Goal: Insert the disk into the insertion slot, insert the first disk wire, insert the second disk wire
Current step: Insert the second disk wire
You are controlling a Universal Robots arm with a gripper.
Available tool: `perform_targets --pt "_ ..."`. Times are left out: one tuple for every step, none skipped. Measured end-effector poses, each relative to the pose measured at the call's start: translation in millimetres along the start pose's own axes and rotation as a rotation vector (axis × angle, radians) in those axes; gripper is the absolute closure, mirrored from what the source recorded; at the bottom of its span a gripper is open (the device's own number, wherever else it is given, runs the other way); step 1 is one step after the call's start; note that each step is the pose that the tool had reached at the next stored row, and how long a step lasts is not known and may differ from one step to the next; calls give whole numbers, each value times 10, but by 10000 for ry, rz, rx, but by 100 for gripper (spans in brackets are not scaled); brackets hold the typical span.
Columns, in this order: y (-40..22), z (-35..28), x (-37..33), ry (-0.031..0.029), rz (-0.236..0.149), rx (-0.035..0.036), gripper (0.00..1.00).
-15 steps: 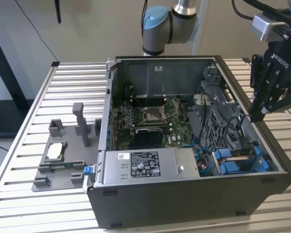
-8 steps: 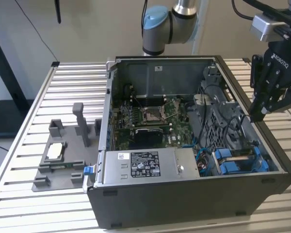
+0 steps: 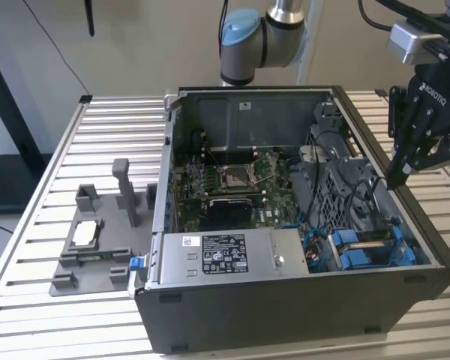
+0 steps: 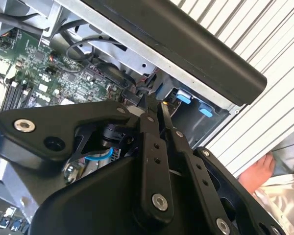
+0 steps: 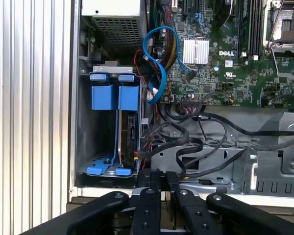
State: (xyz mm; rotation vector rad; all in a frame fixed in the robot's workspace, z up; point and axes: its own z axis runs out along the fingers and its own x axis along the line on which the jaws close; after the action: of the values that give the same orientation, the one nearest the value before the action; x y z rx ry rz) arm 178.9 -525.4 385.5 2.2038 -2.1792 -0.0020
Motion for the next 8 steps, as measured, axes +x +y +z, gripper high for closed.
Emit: perform_targets --pt "0 0 0 0 -2 0 82" --pt "0 0 0 0 -6 0 84" --pt "0 0 0 0 -13 1 84" --pt "0 0 0 0 -13 0 84" --pt "0 0 0 0 -13 0 84" --pt "0 0 0 0 -13 1 84" --pt "0 0 0 0 -13 1 84" --pt "0 0 0 0 -13 0 84"
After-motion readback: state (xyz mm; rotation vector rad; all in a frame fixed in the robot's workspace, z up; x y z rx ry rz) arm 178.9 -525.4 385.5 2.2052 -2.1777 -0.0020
